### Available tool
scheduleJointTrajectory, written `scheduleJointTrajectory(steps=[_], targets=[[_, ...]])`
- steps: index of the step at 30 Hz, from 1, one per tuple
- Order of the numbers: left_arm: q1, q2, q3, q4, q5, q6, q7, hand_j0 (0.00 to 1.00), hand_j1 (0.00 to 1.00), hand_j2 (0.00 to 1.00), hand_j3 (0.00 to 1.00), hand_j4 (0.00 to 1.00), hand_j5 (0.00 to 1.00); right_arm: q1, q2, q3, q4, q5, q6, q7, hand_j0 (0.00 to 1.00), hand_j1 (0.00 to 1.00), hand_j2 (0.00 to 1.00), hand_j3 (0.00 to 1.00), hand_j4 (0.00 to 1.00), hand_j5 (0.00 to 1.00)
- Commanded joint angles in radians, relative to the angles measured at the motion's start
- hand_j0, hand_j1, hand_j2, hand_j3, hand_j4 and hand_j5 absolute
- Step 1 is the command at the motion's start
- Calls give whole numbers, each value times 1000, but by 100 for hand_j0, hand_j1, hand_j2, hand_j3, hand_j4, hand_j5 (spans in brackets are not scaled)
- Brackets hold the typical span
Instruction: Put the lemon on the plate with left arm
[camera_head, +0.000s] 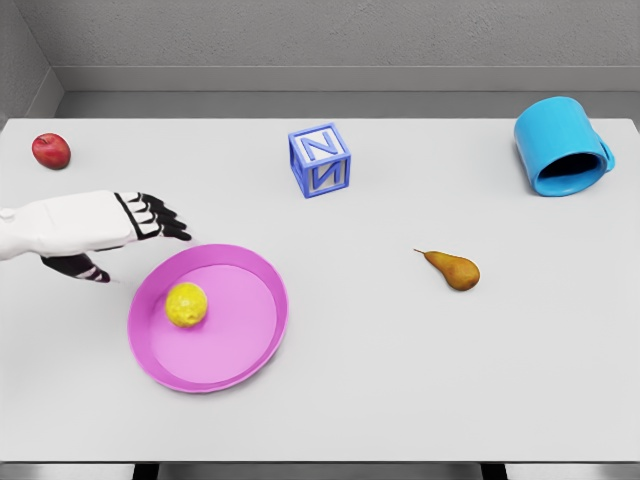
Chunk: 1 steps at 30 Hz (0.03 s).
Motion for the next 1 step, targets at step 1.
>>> scheduleJointTrajectory(steps=[1], targets=[[0,10,7,0,11,-1,0,100,100,100,100,100,100,0,0,0,0,0,-1,0,100,100,100,100,100,100]])
